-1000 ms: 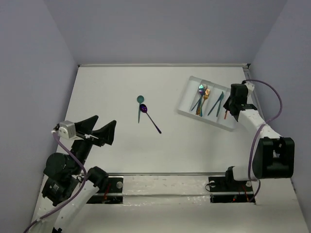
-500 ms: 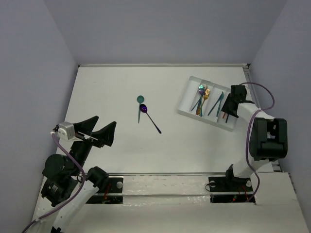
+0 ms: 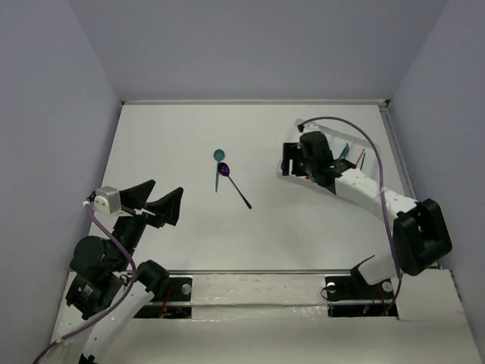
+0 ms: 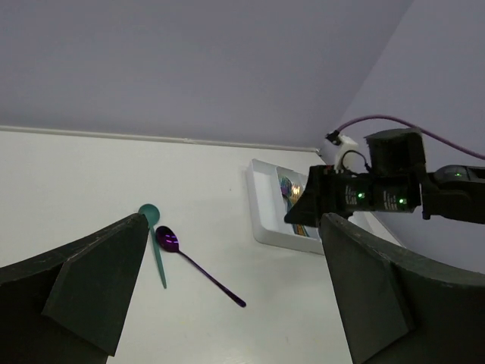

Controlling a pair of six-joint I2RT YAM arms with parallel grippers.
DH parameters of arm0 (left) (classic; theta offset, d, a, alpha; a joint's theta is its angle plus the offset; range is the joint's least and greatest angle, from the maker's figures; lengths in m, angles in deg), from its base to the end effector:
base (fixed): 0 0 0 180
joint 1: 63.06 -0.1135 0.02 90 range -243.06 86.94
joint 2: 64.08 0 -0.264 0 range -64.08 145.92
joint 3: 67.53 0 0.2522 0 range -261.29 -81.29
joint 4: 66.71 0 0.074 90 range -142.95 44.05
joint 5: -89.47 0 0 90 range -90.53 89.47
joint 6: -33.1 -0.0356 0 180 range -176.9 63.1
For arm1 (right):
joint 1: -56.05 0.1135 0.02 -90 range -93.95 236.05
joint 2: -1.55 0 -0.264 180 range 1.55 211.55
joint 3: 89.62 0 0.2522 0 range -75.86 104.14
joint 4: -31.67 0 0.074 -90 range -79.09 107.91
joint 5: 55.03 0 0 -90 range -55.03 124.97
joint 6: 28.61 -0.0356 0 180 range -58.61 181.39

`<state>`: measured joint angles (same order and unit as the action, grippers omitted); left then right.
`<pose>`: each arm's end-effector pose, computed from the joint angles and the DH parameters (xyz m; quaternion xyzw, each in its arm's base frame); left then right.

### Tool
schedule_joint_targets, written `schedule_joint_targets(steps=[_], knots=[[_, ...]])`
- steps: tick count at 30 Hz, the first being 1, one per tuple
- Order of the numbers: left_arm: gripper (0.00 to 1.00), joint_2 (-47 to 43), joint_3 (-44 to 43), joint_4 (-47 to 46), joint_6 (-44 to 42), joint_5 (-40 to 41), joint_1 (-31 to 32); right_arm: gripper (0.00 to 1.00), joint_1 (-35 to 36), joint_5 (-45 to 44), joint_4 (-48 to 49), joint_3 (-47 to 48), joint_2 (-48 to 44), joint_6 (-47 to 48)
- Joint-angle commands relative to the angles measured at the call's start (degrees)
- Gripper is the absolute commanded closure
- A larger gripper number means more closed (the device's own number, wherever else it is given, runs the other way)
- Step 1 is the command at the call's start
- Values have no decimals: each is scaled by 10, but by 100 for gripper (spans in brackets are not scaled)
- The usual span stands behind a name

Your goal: Sort the eating utensils into containers

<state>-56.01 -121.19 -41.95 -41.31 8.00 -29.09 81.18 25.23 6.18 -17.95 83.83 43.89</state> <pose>0.0338 -0.0164 0.3696 0.0300 0.5686 -0.3058 0.7631 0.2928 0.1307 0.2644 -0.0207 0.8888 0.0936 0.4482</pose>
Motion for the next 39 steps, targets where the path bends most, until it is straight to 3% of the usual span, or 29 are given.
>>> schedule_joint_targets(steps=[1,6,22,32,35,39], knots=[[1,24,-9,-19,2,10,-12,31,138,-6,-13,63,94,15],[1,41,-10,-18,2,8,-29,37,226,-54,-71,177,230,33],[1,64,-8,-27,0,-14,-58,46,244,-32,-96,348,415,61],[1,69,-8,-28,-1,-16,-58,93,244,-45,-105,381,452,56],[1,68,-8,-29,-2,-18,-58,100,244,-55,-97,360,435,49],[1,66,-8,-29,-1,-18,-58,100,244,-74,-88,332,396,41]])
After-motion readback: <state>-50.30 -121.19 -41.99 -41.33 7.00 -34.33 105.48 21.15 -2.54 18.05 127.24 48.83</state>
